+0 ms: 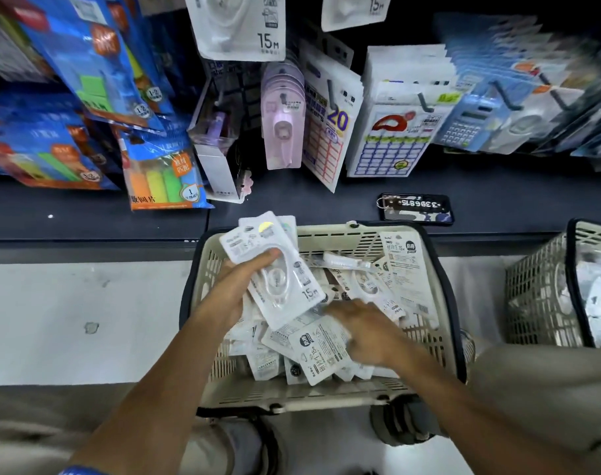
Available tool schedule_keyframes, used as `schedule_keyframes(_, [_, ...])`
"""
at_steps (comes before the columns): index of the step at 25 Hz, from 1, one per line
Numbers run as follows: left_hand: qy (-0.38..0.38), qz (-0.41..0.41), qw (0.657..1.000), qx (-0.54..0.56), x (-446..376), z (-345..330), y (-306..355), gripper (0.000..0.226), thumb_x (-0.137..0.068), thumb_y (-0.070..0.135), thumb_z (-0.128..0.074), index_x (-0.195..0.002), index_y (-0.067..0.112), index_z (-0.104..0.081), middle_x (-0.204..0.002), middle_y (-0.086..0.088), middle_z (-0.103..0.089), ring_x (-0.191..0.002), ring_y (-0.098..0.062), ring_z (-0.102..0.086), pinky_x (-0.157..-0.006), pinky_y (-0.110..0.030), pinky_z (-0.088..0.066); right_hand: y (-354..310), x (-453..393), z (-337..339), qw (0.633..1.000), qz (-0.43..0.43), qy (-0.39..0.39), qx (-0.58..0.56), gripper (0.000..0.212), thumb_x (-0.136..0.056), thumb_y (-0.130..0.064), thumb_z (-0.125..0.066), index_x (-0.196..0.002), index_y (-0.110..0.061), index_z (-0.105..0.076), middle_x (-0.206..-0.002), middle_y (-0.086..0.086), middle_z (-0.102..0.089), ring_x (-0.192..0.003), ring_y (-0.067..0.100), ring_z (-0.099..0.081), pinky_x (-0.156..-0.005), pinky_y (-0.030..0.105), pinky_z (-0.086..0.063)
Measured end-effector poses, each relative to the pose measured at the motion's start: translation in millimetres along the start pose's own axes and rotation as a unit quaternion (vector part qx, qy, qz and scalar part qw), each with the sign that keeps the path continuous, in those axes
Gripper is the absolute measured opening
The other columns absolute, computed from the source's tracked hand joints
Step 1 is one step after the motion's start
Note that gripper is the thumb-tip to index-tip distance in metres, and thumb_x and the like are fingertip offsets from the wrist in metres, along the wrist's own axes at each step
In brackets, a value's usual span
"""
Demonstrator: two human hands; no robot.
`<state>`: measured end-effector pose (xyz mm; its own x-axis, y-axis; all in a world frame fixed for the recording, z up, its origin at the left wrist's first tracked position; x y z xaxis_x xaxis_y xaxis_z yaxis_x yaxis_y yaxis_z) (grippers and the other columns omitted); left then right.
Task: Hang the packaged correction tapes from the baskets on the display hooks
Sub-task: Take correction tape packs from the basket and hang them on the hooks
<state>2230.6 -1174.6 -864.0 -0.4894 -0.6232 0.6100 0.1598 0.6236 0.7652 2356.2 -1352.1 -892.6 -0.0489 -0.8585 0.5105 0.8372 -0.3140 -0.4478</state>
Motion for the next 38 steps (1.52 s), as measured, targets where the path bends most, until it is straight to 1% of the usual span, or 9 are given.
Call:
schedule_keyframes(3, [0.041, -0.04, 0.998, -0.003, -5, 21, 5, 0.056, -0.059, 0.03, -0.092, -0.112, 0.022, -0.076, -0.114, -0.001, -0.079, -0.115, -0.026, -0.07, -0.109, -0.051, -0.047, -5, 4, -41, 0.964, 0.07, -0.029, 0.254, 0.1, -0.075, 0.015, -0.045, -0.159, -0.026, -0.012, -0.169, 0.005, -0.008, -0.153, 0.031, -0.014, -0.123, 0.047, -0.014])
schedule_keyframes(5, [0.061, -0.053, 0.997, 0.003, -7, 30, 6, 0.053, -0.056, 0.027, -0.092, -0.107, 0.023, -0.077, -0.111, -0.001, -0.079, -0.11, -0.026, -0.073, -0.106, -0.052, -0.05, -5, -4, -19, 0.972, 0.075, 0.01, 0.223, 0.077, -0.086, 0.007, -0.049, -0.154, -0.023, -0.032, -0.162, 0.003, -0.033, -0.145, 0.029, -0.037, -0.118, 0.043, -0.028])
schedule_keyframes(8, [0.084, -0.06, 0.994, -0.021, -7, 35, 7, 0.06, -0.059, 0.022, -0.093, -0.115, 0.022, -0.073, -0.108, 0.002, -0.08, -0.107, -0.026, -0.074, -0.097, -0.047, -0.055, 18, -4, 38, 0.995, -0.024, 0.05, -0.089, 0.028, -0.098, -0.023, -0.062, -0.125, -0.023, -0.069, -0.122, -0.002, -0.072, -0.104, 0.016, -0.069, -0.093, 0.032, -0.053])
schedule_keyframes(11, [0.105, -0.078, 0.99, -0.056, -6, 36, 13, 0.046, -0.066, 0.015, -0.095, -0.103, 0.03, -0.073, -0.101, 0.007, -0.08, -0.101, -0.02, -0.075, -0.089, -0.041, -0.057, 31, 10, 87, 0.883, -0.065, 0.102, -0.454, 0.019, -0.097, -0.018, -0.063, -0.094, -0.028, -0.079, -0.099, -0.003, -0.078, -0.089, 0.008, -0.072, -0.08, 0.025, -0.055])
schedule_keyframes(14, [0.052, -0.064, 0.992, -0.099, -2, 15, 10, 0.037, -0.068, 0.022, -0.093, -0.1, 0.03, -0.076, -0.099, 0.012, -0.08, -0.097, -0.01, -0.075, -0.088, -0.035, -0.054, 15, 9, 106, 0.818, -0.07, 0.159, -0.549, 0.019, -0.101, -0.018, -0.057, -0.091, -0.018, -0.074, -0.098, 0.006, -0.076, -0.087, 0.015, -0.069, -0.079, 0.027, -0.053])
schedule_keyframes(21, [-0.026, 0.011, 1.0, 0.006, 2, -1, 6, 0.046, -0.081, 0.065, -0.069, -0.111, 0.031, -0.077, -0.11, -0.002, -0.08, -0.102, -0.022, -0.076, -0.086, -0.041, -0.059, -27, -8, 116, 0.862, -0.118, 0.297, -0.394, 0.017, -0.101, -0.026, -0.058, -0.094, -0.012, -0.064, -0.072, 0.007, -0.066, -0.055, 0.02, -0.052, -0.053, 0.031, -0.042])
schedule_keyframes(26, [0.002, -0.025, 0.997, -0.079, 6, 4, 26, 0.048, -0.067, 0.015, -0.092, -0.112, 0.018, -0.075, -0.112, -0.009, -0.079, -0.1, -0.028, -0.077, -0.085, -0.042, -0.061, -54, -24, 120, 0.918, -0.077, 0.311, -0.232, 0.025, -0.099, -0.032, -0.057, -0.081, -0.017, -0.063, -0.057, -0.004, -0.061, -0.052, 0.014, -0.057, -0.053, 0.031, -0.045])
schedule_keyframes(32, [0.208, -0.156, 0.951, -0.165, 11, 60, 109, 0.068, -0.064, 0.012, -0.095, -0.12, 0.023, -0.058, -0.106, 0.006, -0.077, -0.095, -0.017, -0.075, -0.087, -0.043, -0.06, -89, -39, 49, 0.964, 0.042, 0.208, 0.163, 0.05, -0.087, -0.012, -0.062, -0.136, -0.015, -0.053, -0.115, 0.005, -0.069, -0.101, 0.027, -0.066, -0.08, 0.037, -0.055])
schedule_keyframes(38, [0.219, -0.17, 0.945, -0.175, 9, 56, 106, 0.067, -0.066, 0.013, -0.094, -0.125, 0.019, -0.06, -0.108, 0.008, -0.075, -0.096, -0.012, -0.073, -0.093, -0.044, -0.06, -121, -105, -12, 0.972, 0.011, 0.079, 0.222, 0.082, -0.092, -0.025, -0.065, -0.155, -0.009, -0.016, -0.163, 0.022, -0.016, -0.146, 0.043, -0.021, -0.116, 0.058, -0.023])
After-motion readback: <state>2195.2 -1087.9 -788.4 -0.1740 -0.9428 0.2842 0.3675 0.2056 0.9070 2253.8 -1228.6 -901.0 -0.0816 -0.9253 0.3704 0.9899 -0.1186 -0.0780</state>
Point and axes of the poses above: each hand's wrist, its own x-axis away from the middle knuckle, its own z-axis out of the back of the hand, y = z × x, the point moved 10 cm from there along -x, towards the middle knuckle
